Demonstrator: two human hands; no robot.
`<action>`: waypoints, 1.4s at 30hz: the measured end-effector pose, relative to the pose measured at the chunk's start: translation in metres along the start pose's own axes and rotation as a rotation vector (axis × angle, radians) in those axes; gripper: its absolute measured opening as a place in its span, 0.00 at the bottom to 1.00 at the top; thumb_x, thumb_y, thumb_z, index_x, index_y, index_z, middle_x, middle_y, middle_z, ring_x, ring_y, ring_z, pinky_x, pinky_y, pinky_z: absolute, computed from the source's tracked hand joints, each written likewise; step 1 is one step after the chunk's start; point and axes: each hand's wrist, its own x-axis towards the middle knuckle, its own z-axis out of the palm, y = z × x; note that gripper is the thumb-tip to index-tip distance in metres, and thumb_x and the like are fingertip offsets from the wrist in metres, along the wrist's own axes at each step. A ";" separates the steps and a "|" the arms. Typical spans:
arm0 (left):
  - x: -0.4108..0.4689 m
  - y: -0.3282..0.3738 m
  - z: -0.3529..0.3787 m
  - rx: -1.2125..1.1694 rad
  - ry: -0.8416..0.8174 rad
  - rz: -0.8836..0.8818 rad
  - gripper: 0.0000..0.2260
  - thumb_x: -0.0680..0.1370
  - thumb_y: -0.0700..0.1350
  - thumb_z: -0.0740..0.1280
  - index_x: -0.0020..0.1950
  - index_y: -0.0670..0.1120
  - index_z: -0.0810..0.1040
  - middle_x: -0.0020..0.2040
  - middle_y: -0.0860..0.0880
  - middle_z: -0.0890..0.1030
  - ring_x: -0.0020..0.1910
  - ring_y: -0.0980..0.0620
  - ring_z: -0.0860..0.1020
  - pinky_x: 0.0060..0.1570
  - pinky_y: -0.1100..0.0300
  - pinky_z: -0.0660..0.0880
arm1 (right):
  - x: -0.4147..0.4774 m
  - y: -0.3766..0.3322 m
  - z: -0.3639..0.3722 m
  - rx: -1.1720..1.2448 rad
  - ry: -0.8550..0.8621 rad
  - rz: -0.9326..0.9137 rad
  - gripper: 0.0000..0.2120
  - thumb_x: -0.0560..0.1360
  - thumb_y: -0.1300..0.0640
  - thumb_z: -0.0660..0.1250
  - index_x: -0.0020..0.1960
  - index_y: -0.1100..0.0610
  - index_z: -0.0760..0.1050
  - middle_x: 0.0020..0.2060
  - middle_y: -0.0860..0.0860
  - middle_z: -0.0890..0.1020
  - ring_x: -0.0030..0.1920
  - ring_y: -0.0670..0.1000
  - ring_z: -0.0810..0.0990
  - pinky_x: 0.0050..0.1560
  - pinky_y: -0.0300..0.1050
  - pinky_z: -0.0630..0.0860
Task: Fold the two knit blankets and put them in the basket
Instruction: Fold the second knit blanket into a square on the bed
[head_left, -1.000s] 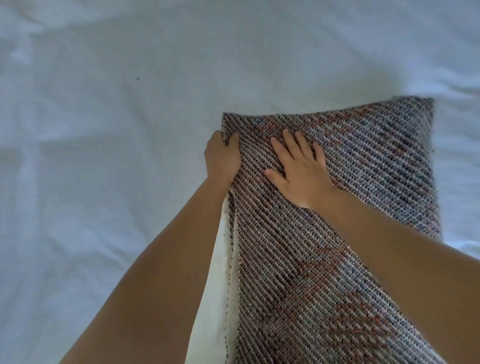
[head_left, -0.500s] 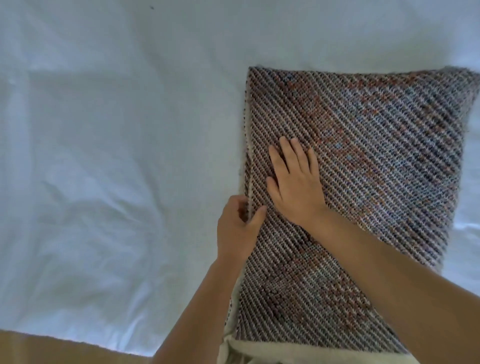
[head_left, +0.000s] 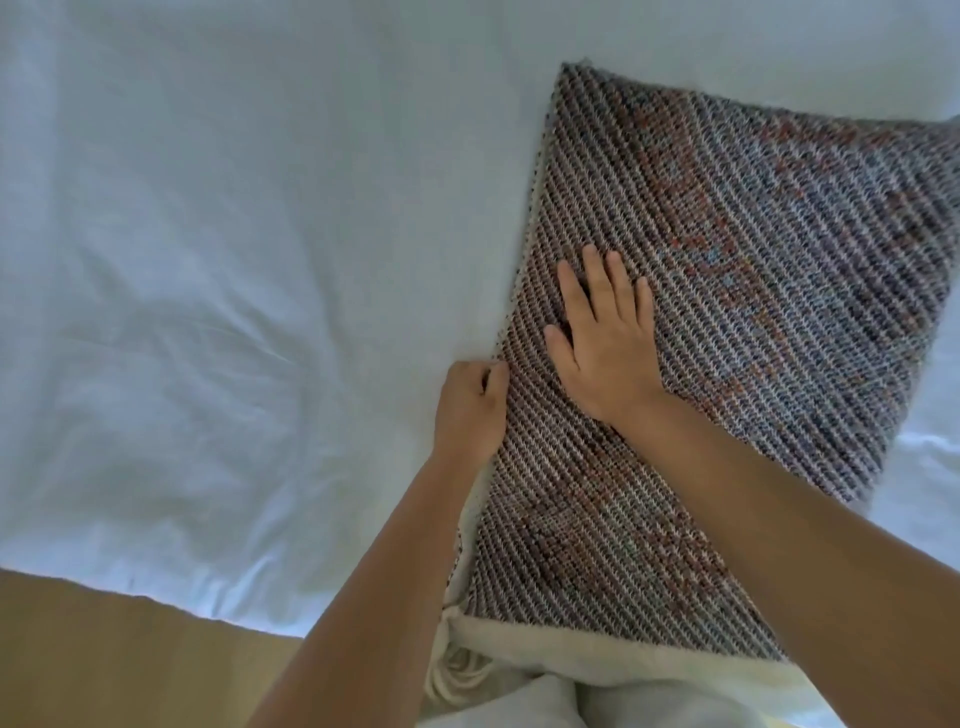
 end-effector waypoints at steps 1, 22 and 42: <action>-0.001 -0.001 0.002 0.043 0.013 -0.003 0.17 0.80 0.49 0.58 0.31 0.47 0.64 0.30 0.51 0.66 0.27 0.55 0.64 0.29 0.61 0.59 | 0.000 0.000 0.001 -0.008 -0.013 0.009 0.31 0.76 0.44 0.43 0.76 0.56 0.49 0.76 0.57 0.50 0.76 0.57 0.46 0.71 0.53 0.35; 0.164 0.200 0.012 1.199 -0.227 0.859 0.36 0.73 0.62 0.64 0.76 0.49 0.55 0.72 0.43 0.64 0.71 0.42 0.62 0.71 0.46 0.54 | 0.058 0.158 -0.085 -0.194 0.033 0.254 0.40 0.74 0.33 0.52 0.77 0.50 0.40 0.77 0.54 0.45 0.76 0.56 0.41 0.72 0.58 0.34; 0.109 0.212 0.016 1.212 -0.035 0.857 0.14 0.76 0.53 0.67 0.41 0.44 0.68 0.28 0.51 0.67 0.32 0.47 0.71 0.33 0.59 0.68 | 0.024 0.206 -0.149 -0.218 -0.001 0.252 0.22 0.71 0.38 0.65 0.50 0.57 0.68 0.36 0.50 0.73 0.43 0.56 0.75 0.48 0.48 0.69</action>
